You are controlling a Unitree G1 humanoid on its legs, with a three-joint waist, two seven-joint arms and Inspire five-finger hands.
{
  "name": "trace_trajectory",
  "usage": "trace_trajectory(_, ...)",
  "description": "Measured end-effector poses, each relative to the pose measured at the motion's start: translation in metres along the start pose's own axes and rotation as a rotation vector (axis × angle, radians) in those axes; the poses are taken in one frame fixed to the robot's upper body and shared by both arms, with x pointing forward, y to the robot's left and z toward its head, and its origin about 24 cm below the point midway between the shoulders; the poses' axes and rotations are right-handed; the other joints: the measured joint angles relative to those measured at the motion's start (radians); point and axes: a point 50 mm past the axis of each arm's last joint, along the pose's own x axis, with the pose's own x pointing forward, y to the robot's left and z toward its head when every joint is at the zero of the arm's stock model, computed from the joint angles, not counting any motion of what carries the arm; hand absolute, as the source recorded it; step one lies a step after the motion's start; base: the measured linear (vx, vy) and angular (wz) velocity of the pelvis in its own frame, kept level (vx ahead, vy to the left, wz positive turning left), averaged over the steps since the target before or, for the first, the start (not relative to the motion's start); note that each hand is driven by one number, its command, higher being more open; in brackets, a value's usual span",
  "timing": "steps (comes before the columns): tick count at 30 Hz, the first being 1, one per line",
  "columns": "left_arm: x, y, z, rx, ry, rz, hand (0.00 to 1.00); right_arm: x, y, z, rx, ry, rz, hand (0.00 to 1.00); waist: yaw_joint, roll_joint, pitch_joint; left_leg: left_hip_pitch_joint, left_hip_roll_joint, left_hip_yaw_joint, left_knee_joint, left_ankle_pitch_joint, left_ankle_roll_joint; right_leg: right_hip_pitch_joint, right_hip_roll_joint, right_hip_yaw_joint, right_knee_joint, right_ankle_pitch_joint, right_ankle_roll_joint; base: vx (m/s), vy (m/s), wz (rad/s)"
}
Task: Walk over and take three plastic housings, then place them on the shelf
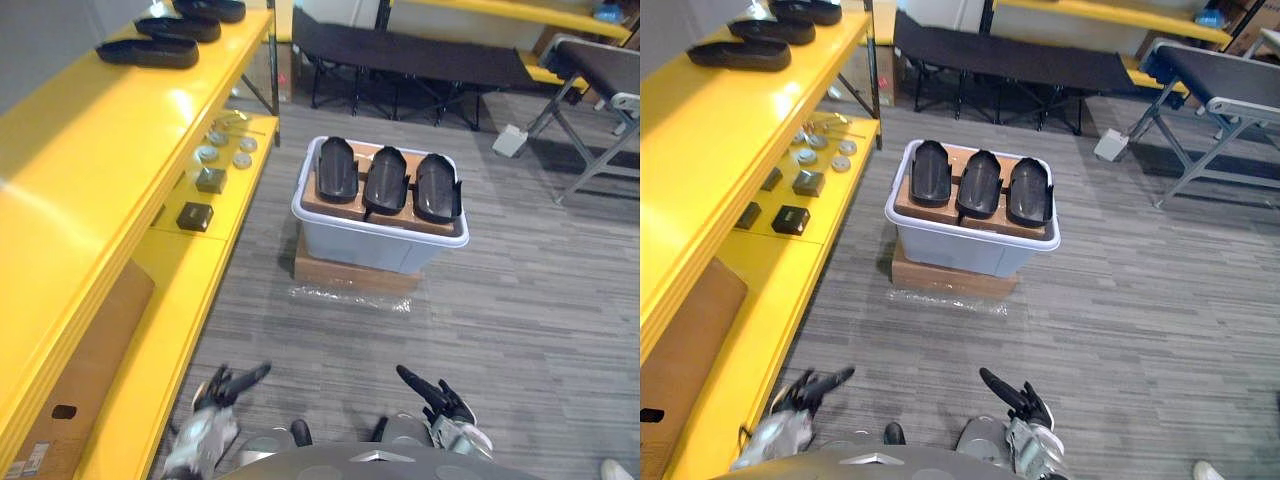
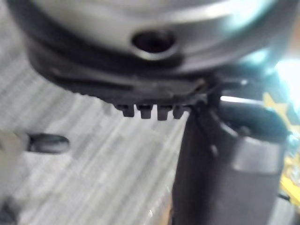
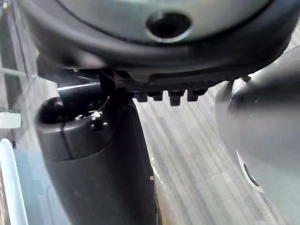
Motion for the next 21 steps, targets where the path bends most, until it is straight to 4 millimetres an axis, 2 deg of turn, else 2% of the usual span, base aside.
trace_trajectory(1,0.003,-0.008,0.007,0.006,-0.018,-0.036,1.00,0.000,-0.001,-0.002,0.002,0.016,-0.004,1.00,-0.008,0.000,0.000,0.012,0.001,-0.015,0.004,-0.015,-0.024,-0.003,0.017,0.031,-0.091,0.082,-0.002,0.32,-0.055,0.41)
trace_trajectory(2,0.004,-0.015,0.006,-0.012,-0.011,-0.059,1.00,-0.002,-0.002,-0.009,0.003,0.046,-0.014,1.00,-0.016,-0.001,0.000,0.034,0.004,-0.032,0.012,-0.033,-0.052,0.000,0.024,0.058,-0.115,0.132,-0.008,0.33,-0.078,0.45)
trace_trajectory(3,0.003,-0.016,0.004,-0.014,-0.001,-0.064,1.00,-0.002,-0.005,-0.012,-0.001,0.061,-0.025,1.00,-0.017,-0.001,0.000,0.046,0.008,-0.040,0.022,-0.045,-0.071,0.000,0.027,0.069,-0.111,0.150,-0.015,0.35,-0.161,0.42)
trace_trajectory(5,-0.003,-0.008,-0.018,-0.030,0.084,-0.042,1.00,-0.004,-0.007,-0.017,-0.001,0.082,-0.034,1.00,-0.016,-0.012,-0.004,0.072,0.032,-0.055,0.106,-0.125,-0.139,0.012,0.047,0.083,-0.054,0.200,-0.065,0.40,-0.224,0.27)
trace_trajectory(6,-0.005,-0.004,-0.024,-0.036,0.109,-0.030,1.00,-0.004,-0.006,-0.018,-0.008,0.086,-0.030,1.00,-0.016,-0.019,-0.008,0.071,0.040,-0.056,0.140,-0.151,-0.150,0.018,0.051,0.082,-0.038,0.209,-0.080,0.37,-0.283,0.10)
trace_trajectory(7,-0.011,0.007,-0.040,-0.066,0.170,0.020,1.00,-0.004,-0.007,-0.021,-0.022,0.099,-0.029,1.00,-0.005,-0.025,-0.012,0.069,0.064,-0.055,0.216,-0.208,-0.164,0.038,0.067,0.070,-0.016,0.156,-0.100,0.37,-0.316,-0.14)
trace_trajectory(8,-0.016,0.015,-0.053,-0.117,0.211,0.070,1.00,-0.004,-0.008,-0.021,-0.030,0.107,-0.032,1.00,0.005,-0.016,-0.014,0.052,0.094,-0.053,0.292,-0.243,-0.185,0.054,0.091,0.069,-0.012,0.104,-0.100,0.43,-0.379,-0.16)
trace_trajectory(9,-0.022,0.023,-0.063,-0.182,0.246,0.123,1.00,-0.004,-0.010,-0.019,-0.046,0.101,-0.032,1.00,0.005,-0.011,-0.022,-0.017,0.143,-0.066,0.444,-0.259,-0.193,0.067,0.119,0.060,-0.018,0.079,-0.114,0.27,-0.252,-0.08)
trace_trajectory(10,-0.023,0.025,-0.065,-0.207,0.251,0.141,1.00,-0.004,-0.011,-0.018,-0.050,0.095,-0.036,1.00,0.004,-0.003,-0.019,-0.066,0.167,-0.073,0.539,-0.255,-0.190,0.076,0.133,0.056,-0.031,0.073,-0.120,0.27,-0.267,0.12)
trace_trajectory(11,-0.024,0.027,-0.068,-0.253,0.262,0.161,1.00,-0.004,-0.016,-0.015,-0.062,0.080,-0.052,1.00,0.010,0.035,-0.006,-0.182,0.238,-0.092,0.774,-0.239,-0.187,0.125,0.177,0.050,-0.084,0.060,-0.141,0.26,-0.239,0.12)
trace_trajectory(12,-0.024,0.026,-0.070,-0.268,0.263,0.161,1.00,-0.004,-0.020,-0.013,-0.066,0.077,-0.063,1.00,0.011,0.049,-0.001,-0.207,0.259,-0.093,0.817,-0.244,-0.182,0.148,0.188,0.048,-0.101,0.058,-0.144,0.30,-0.229,0.05)
trace_trajectory(13,-0.024,0.022,-0.071,-0.266,0.260,0.154,1.00,-0.006,-0.028,-0.014,-0.067,0.078,-0.080,1.00,0.010,0.054,0.005,-0.225,0.283,-0.075,0.816,-0.251,-0.184,0.192,0.194,0.043,-0.122,0.060,-0.139,0.20,-0.102,-0.02)
trace_trajectory(14,-0.025,0.023,-0.072,-0.258,0.260,0.152,1.00,-0.007,-0.030,-0.014,-0.063,0.076,-0.088,1.00,0.009,0.056,0.004,-0.227,0.286,-0.060,0.785,-0.254,-0.189,0.214,0.192,0.043,-0.131,0.060,-0.140,0.30,-0.088,-0.10)
trace_trajectory(16,-0.024,0.020,-0.070,-0.221,0.241,0.118,1.00,-0.008,-0.033,-0.014,-0.053,0.044,-0.091,1.00,0.004,0.056,0.002,-0.220,0.241,-0.044,0.524,-0.236,-0.210,0.254,0.169,0.061,-0.168,0.059,-0.124,0.24,0.008,-0.30)
trace_trajectory(17,-0.023,0.016,-0.068,-0.198,0.229,0.092,1.00,-0.008,-0.032,-0.012,-0.053,0.027,-0.084,1.00,0.004,0.058,0.002,-0.222,0.212,-0.058,0.385,-0.172,-0.199,0.254,0.158,0.075,-0.179,0.059,-0.113,0.15,0.099,-0.63)
trace_trajectory(18,-0.022,0.015,-0.066,-0.176,0.218,0.069,1.00,-0.009,-0.033,-0.012,-0.061,0.021,-0.080,1.00,0.008,0.055,-0.003,-0.190,0.181,-0.065,0.303,-0.067,-0.181,0.249,0.149,0.106,-0.191,0.059,-0.097,0.13,0.095,-0.55)
trace_trajectory(19,-0.022,0.014,-0.065,-0.166,0.216,0.061,1.00,-0.009,-0.029,-0.014,-0.065,0.024,-0.070,1.00,0.004,0.044,-0.008,-0.181,0.167,-0.057,0.273,-0.054,-0.160,0.245,0.141,0.116,-0.200,0.061,-0.088,0.17,0.114,-0.50)
trace_trajectory(21,-0.017,0.013,-0.056,-0.093,0.205,0.022,1.00,-0.009,-0.020,-0.015,-0.096,0.008,-0.041,1.00,-0.003,0.019,-0.015,-0.176,0.132,-0.020,0.208,-0.039,-0.143,0.215,0.114,0.141,-0.224,0.074,-0.066,0.19,0.110,-0.32)
